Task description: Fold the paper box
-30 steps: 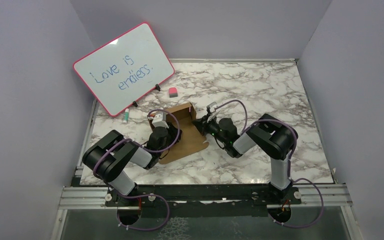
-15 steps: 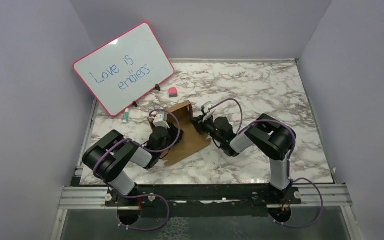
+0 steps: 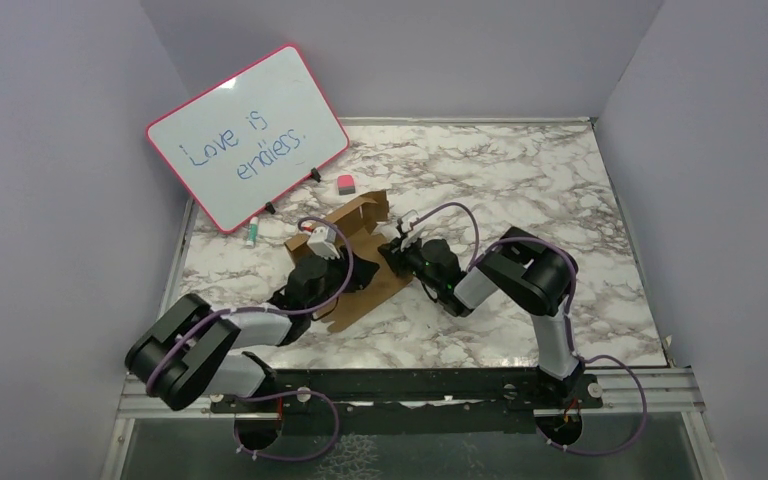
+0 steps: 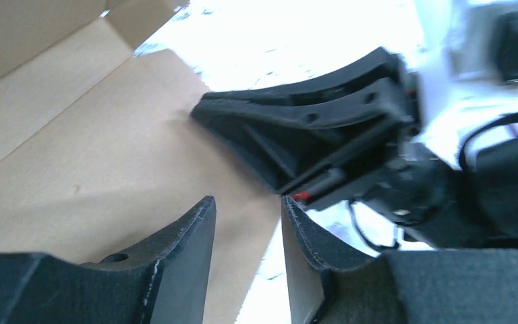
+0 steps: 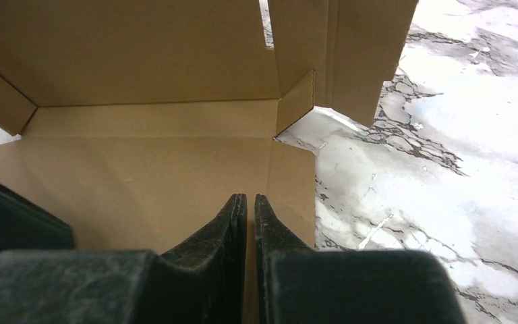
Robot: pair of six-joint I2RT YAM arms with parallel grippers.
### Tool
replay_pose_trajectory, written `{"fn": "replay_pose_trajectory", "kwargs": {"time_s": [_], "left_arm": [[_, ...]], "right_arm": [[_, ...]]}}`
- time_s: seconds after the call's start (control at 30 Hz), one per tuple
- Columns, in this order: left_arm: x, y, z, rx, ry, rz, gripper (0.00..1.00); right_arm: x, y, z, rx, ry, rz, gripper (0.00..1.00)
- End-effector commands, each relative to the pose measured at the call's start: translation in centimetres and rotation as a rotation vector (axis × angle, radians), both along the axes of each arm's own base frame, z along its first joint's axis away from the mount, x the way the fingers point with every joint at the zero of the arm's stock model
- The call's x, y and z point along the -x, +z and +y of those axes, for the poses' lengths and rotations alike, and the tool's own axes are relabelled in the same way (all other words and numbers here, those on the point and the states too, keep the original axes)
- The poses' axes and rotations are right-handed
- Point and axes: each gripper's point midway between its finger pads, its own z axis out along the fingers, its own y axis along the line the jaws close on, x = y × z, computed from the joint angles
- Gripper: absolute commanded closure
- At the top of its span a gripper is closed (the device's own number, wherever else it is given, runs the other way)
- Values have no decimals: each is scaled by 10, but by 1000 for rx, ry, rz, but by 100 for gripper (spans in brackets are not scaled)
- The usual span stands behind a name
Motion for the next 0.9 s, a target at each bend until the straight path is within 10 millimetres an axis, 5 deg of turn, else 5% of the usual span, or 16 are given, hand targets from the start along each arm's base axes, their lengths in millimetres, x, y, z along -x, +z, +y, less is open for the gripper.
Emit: {"fn": "replay_pose_trajectory", "kwargs": {"time_s": [0.0,0.2,0.37,0.63,0.87], "left_arm": [[11,42,-13,55,-96,-57,56],[-5,97,-2,-77,-59,-147,50],[-32,145,24,-301,28,-191,44],[-76,144,51,-452,9,-54,32],[-89,131,57,-458,-115,45,28]], "right_arm": [[3,-6,0,23,7,-8,87],[6,-8,1,18,27,-5,86],[11,11,3,40,80,-56,74],[-12,36,-16,93,181,-95,60],[-47,68,-24,55,297,-86,46]]}}
